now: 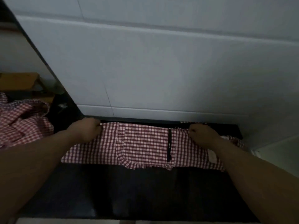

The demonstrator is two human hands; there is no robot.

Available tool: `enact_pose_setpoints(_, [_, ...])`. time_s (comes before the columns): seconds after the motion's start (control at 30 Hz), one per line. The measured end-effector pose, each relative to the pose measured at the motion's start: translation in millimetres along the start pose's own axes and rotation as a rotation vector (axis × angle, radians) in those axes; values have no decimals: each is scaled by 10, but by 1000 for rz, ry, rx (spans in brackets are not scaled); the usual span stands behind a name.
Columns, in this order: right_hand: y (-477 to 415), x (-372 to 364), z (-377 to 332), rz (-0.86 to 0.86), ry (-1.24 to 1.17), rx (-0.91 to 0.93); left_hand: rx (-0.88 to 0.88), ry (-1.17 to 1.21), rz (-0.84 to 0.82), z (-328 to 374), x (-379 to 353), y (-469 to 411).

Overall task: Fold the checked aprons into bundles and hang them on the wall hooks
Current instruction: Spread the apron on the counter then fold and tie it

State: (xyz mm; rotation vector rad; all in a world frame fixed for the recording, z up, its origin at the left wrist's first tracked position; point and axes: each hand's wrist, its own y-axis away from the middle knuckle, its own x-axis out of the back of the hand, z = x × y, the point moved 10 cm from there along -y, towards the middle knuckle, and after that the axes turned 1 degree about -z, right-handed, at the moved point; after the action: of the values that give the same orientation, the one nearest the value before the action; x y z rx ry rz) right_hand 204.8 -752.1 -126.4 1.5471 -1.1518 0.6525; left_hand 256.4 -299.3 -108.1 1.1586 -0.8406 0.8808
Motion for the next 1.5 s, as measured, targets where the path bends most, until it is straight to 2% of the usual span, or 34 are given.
enact_pose_setpoints(0.07, [-48,7,4,119,45,-24,32,-42,2,-19,-117,-129])
enact_pose_setpoints(0.13, [1,67,-84,371,177,-8,77,-150,98,-56,-200,-130])
enact_pose_setpoints(0.2, [177,24,-277,522,212,18,11,-343,292,72,-192,-23])
enact_pose_setpoints(0.27, [399,-134,-594,564,183,133,-181,-373,426,371,-288,166])
enact_pose_setpoints(0.33, [582,-421,-938,483,170,316,-359,-345,404,609,-508,283])
enact_pose_setpoints(0.37, [607,-591,-999,412,175,353,-378,-338,338,636,-652,291])
enact_pose_setpoints(0.47, [470,-1011,-724,212,219,228,-264,-278,169,394,-1040,216])
enact_pose_setpoints(0.53, [408,-1138,-568,118,236,163,-203,-217,150,245,-1173,212])
enact_pose_setpoints(0.6, [451,-1098,-585,117,218,188,-209,-181,154,205,-1201,294])
enact_pose_setpoints(0.7, [683,-947,-534,166,246,249,-306,-228,170,171,-1207,587])
enact_pose_setpoints(0.83, [815,-1002,-221,90,380,259,-347,-320,136,-22,-1187,782])
enact_pose_setpoints(1.0, [611,-936,-297,191,410,319,-412,-383,146,133,-1088,653])
enact_pose_setpoints(1.1, [559,-849,-346,231,419,299,-404,-387,135,101,-1014,645])
enact_pose_setpoints(1.17, [501,-714,-385,217,338,257,-350,-290,185,187,-816,668])
enact_pose_setpoints(1.23, [435,-627,-435,66,262,264,-233,-145,154,218,-611,612])
enact_pose_setpoints(1.3, [490,-567,-433,-260,157,246,-141,26,3,196,-478,563])
enact_pose_setpoints(1.37, [641,-359,-371,-515,57,126,-94,174,-152,232,-301,592])
enact_pose_setpoints(1.43, [771,-188,-232,-699,-143,-59,-93,185,-247,328,-39,682])
enact_pose_setpoints(1.5, [900,-90,-232,-858,-269,-155,-63,133,-373,381,91,746])
